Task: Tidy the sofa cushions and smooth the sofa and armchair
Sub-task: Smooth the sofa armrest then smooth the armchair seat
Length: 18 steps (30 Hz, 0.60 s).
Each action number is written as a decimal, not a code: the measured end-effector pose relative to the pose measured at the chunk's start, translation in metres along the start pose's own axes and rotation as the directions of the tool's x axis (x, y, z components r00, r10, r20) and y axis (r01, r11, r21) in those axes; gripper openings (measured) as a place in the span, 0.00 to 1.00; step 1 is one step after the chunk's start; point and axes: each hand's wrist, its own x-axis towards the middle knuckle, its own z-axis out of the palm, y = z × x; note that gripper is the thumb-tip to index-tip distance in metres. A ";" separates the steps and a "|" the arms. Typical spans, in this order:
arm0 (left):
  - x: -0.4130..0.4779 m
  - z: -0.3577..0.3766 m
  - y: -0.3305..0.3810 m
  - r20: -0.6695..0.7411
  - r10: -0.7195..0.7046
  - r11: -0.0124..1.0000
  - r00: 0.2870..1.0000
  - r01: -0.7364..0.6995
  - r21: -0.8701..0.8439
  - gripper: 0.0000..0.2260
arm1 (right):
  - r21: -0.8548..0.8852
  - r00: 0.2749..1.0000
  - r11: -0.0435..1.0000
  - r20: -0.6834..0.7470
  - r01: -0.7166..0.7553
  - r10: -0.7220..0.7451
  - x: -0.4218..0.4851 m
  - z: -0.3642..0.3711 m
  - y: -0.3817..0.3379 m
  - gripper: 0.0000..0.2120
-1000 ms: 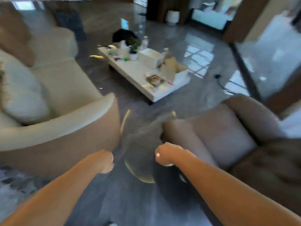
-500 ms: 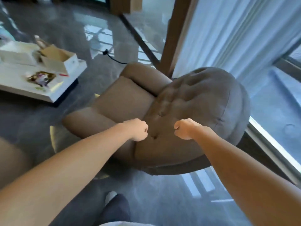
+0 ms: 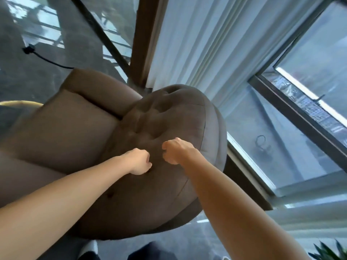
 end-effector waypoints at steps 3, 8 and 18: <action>0.031 -0.010 0.044 -0.139 0.008 0.996 0.990 -0.020 -0.084 0.17 | -0.053 0.999 0.998 -0.009 0.041 -0.041 0.028 -0.011 0.037 0.18; 0.086 0.008 0.122 -0.279 -0.164 0.953 0.946 0.080 -0.291 0.35 | -0.324 0.968 0.926 -0.092 0.194 -0.235 0.091 -0.018 0.116 0.18; 0.120 0.091 0.204 -0.388 -0.433 0.900 0.814 0.365 -0.238 0.63 | -0.316 0.764 0.771 -0.176 0.553 -0.621 0.148 0.018 0.207 0.32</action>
